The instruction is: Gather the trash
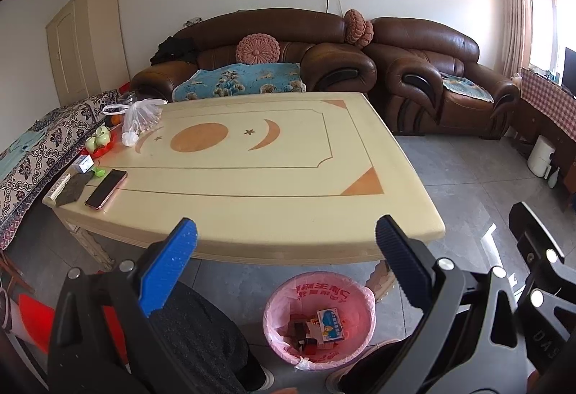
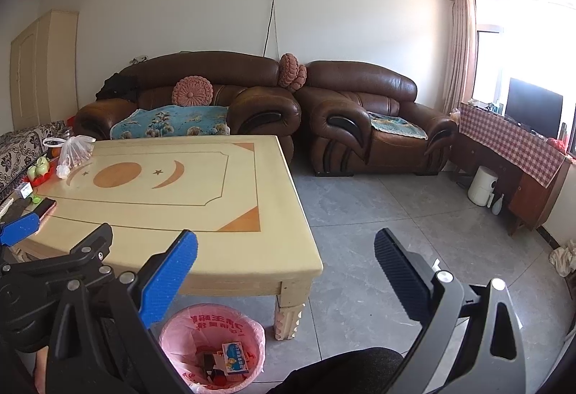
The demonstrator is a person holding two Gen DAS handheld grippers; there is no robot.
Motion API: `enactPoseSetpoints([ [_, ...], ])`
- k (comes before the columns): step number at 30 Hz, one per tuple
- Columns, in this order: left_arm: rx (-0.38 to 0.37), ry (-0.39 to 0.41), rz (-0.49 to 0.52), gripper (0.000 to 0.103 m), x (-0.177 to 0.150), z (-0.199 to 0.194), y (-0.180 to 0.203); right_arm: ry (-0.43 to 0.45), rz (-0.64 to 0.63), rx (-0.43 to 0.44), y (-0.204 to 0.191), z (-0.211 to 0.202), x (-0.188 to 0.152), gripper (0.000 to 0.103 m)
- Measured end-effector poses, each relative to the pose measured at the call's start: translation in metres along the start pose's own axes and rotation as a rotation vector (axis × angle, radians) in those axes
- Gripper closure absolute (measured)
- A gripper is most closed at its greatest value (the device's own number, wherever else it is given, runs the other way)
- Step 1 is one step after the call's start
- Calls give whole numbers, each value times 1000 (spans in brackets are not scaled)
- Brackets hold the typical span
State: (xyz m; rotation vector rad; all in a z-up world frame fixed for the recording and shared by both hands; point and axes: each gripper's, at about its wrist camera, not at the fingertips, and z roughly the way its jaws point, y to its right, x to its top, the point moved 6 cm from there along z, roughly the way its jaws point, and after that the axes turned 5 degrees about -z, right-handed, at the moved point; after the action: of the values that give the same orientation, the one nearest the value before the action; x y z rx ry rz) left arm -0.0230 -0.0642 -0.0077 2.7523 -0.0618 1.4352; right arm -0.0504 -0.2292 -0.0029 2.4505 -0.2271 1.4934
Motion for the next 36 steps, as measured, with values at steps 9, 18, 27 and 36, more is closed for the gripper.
enactPoseSetpoints([
  [9,11,-6,2,6,1,2,-2,-5,-2,6,-4,1,0,7],
  [18,21,-3,5,6,2,2,-5,-4,-7,8,-5,2,0,7],
  [27,20,-1,1,6,1,2,-4,1,-13,-1,-6,0,1,7],
  [36,18,-1,2,6,2,2,-5,1,-15,-3,-6,-1,0,7],
])
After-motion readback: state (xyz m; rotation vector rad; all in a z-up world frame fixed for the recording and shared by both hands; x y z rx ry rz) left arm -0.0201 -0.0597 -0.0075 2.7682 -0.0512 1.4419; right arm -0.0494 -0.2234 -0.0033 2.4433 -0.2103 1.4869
